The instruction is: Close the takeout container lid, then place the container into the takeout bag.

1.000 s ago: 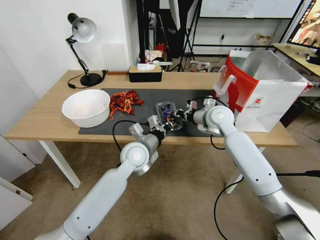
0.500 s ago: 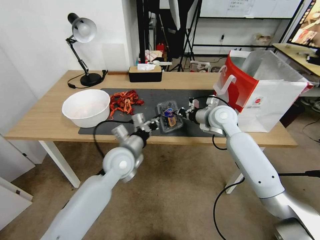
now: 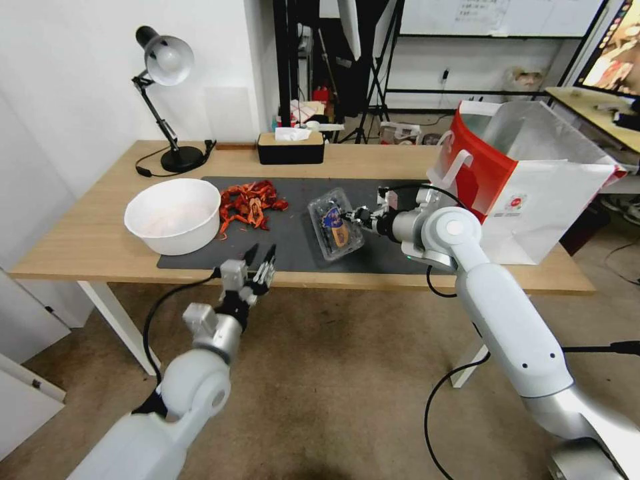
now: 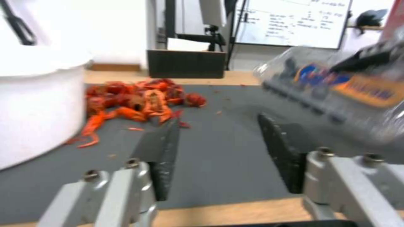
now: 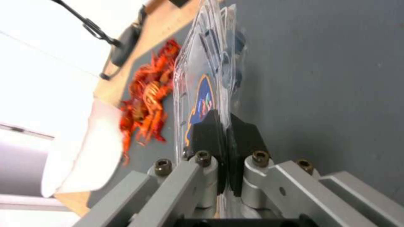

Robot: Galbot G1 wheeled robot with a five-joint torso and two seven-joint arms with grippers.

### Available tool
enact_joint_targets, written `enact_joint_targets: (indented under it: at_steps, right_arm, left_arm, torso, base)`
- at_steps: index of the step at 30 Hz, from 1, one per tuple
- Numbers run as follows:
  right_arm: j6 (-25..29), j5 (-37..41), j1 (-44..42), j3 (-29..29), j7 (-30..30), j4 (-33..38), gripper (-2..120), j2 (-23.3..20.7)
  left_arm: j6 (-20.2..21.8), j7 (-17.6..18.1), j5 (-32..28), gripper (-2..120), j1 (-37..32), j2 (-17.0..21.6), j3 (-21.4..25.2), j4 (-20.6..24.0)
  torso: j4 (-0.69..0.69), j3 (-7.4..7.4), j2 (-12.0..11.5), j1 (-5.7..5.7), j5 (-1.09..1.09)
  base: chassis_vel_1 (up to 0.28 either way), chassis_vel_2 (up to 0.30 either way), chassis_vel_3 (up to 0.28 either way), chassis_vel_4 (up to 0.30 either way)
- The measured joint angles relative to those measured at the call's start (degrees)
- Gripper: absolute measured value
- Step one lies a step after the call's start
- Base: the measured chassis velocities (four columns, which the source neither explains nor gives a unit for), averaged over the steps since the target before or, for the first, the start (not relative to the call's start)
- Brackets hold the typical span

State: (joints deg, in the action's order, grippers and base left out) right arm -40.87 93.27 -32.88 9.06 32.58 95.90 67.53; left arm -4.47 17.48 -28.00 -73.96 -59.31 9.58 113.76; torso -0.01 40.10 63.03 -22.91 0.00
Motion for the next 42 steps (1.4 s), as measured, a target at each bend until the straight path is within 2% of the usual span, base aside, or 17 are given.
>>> enact_joint_targets:
  at_steps: [1,4,6,8,9,10,11,16,18,20,22,24,27,35,42]
  right_arm:
    - [0.7,0.0,-0.1,0.4,-0.9,0.5,0,-0.1]
    - [1.7,-0.2,-0.5,1.0,-2.0,1.1,0,-0.3]
    - [4.3,-1.0,-1.7,2.8,-4.0,3.1,0,-1.1]
    - [6.2,-1.9,-2.6,3.9,-5.3,4.6,0,-1.7]
    - [6.2,-1.9,-2.6,3.9,-5.3,4.6,0,-1.7]
    - [8.3,-3.3,-3.1,4.8,-7.1,6.1,0,-2.3]
    - [10.6,-5.0,-3.3,5.6,-9.1,7.4,0,-2.8]
    - [15.4,-8.6,-3.2,7.4,-12.7,10.1,0,-4.4]
    - [20.4,-12.0,-2.0,9.1,-14.2,11.9,0,-6.7]
    - [21.0,-12.4,-1.7,9.4,-14.2,12.1,0,-7.0]
    - [24.5,-15.1,-0.4,11.0,-14.3,12.9,0,-9.7]
    - [25.4,-16.2,-0.1,11.6,-14.3,13.1,0,-10.7]
    - [28.0,-21.8,0.8,14.1,-14.1,13.0,0,-15.7]
    - [30.3,-30.9,-0.8,17.7,-11.7,10.2,0,-21.3]
    - [30.6,-32.9,-5.0,21.0,-9.0,9.8,0,-21.9]
  left_arm:
    - [-0.8,0.6,1.5,62,-1.0,0.0,0.6,0.0]
    - [-1.2,1.4,2.4,68,-1.9,0.0,1.2,0.0]
    - [-1.6,2.1,2.9,81,-2.9,-0.2,1.3,-0.2]
    - [-2.0,2.2,3.1,88,-3.5,-0.4,1.3,-0.5]
    - [-2.0,2.2,3.1,88,-3.5,-0.4,1.3,-0.5]
    - [-2.3,2.2,3.4,90,-4.2,-0.6,1.3,-0.8]
    - [-2.9,2.2,3.8,98,-4.9,-1.0,1.5,-1.1]
    - [-4.2,2.2,4.8,100,-6.6,-1.9,2.4,-1.9]
    - [-5.1,2.1,5.1,100,-8.1,-2.4,3.3,-2.1]
    - [-5.2,2.1,5.1,100,-8.4,-2.5,3.5,-2.1]
    - [-5.9,1.8,5.3,100,-9.4,-2.9,3.9,-2.2]
    - [-6.1,1.8,5.3,100,-9.6,-3.0,4.0,-2.3]
    - [-6.9,1.6,5.4,100,-10.0,-3.3,4.2,-2.7]
    - [-7.4,1.0,5.3,100,-9.9,-3.4,3.9,-3.1]
    - [-7.4,0.8,5.2,100,-9.5,-3.6,3.4,-3.2]
  torso:
    - [0.00,0.00,0.0,0.00,0.00]
    - [0.01,0.00,0.0,0.00,0.01]
    - [0.01,0.00,0.0,0.00,0.01]
    - [-0.02,0.00,0.0,0.00,0.01]
    - [-0.02,0.00,0.0,0.00,0.01]
    - [-0.02,0.00,0.0,0.00,0.01]
    - [0.00,0.00,0.0,0.00,0.01]
    - [0.02,0.00,0.0,0.00,0.00]
    - [0.01,0.00,0.0,0.00,0.02]
    - [0.01,0.00,0.0,0.00,0.01]
    - [0.01,0.00,0.0,0.00,0.01]
    - [0.02,0.00,0.0,0.00,0.01]
    - [-0.01,0.00,0.0,0.00,0.02]
    - [0.00,0.00,0.0,0.00,0.02]
    - [0.00,0.00,0.0,0.00,0.00]
  base:
    - [0.000,0.000,0.000,0.000]
    - [0.000,0.000,0.000,0.000]
    - [0.000,0.000,0.000,0.000]
    - [0.000,0.000,0.000,0.000]
    - [0.000,0.000,0.000,0.000]
    - [0.000,0.000,0.000,0.000]
    - [0.000,0.000,0.000,0.000]
    - [0.000,0.000,0.000,0.000]
    - [0.000,0.000,0.000,0.000]
    - [0.000,0.000,0.000,0.000]
    - [0.000,0.000,0.000,0.000]
    - [0.000,0.000,0.000,0.000]
    - [0.000,0.000,0.000,0.000]
    - [0.000,0.000,0.000,0.000]
    - [0.000,0.000,0.000,0.000]
